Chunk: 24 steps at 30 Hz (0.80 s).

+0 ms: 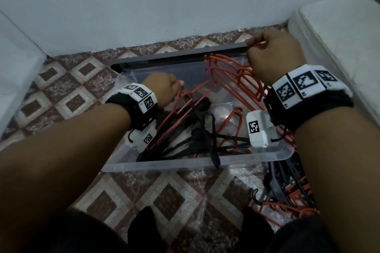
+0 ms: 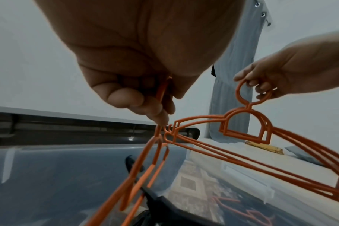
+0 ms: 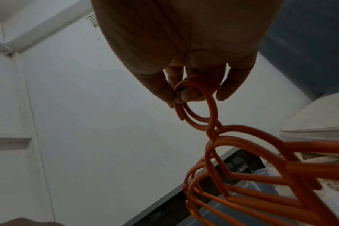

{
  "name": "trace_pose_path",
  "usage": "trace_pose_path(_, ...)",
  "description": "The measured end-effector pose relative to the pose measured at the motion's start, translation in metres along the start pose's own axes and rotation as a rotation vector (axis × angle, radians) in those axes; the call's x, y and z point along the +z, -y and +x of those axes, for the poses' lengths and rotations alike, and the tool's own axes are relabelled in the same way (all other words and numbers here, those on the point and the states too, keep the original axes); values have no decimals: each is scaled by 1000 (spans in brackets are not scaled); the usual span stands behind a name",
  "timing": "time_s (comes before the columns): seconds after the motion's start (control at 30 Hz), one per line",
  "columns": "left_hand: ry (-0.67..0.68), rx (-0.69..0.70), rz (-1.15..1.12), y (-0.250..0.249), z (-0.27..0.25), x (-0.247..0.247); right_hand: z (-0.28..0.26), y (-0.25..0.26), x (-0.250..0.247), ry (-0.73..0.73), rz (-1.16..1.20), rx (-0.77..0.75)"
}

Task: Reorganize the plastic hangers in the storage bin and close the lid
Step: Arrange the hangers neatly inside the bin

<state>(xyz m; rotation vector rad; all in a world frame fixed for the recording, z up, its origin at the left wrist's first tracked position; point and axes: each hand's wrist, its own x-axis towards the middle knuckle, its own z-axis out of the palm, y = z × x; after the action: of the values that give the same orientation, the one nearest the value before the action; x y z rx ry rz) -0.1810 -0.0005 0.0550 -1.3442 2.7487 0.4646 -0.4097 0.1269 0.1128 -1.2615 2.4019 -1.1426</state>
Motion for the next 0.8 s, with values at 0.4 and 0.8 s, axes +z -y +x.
trace_pose_path(0.4,-171,-13,-81,3,-39,-27,-7,0,-6,0,-20,-52)
trace_pose_path(0.8,-255,-45,-241,11,-32,-22,-3,-6,1,36,-27,-32)
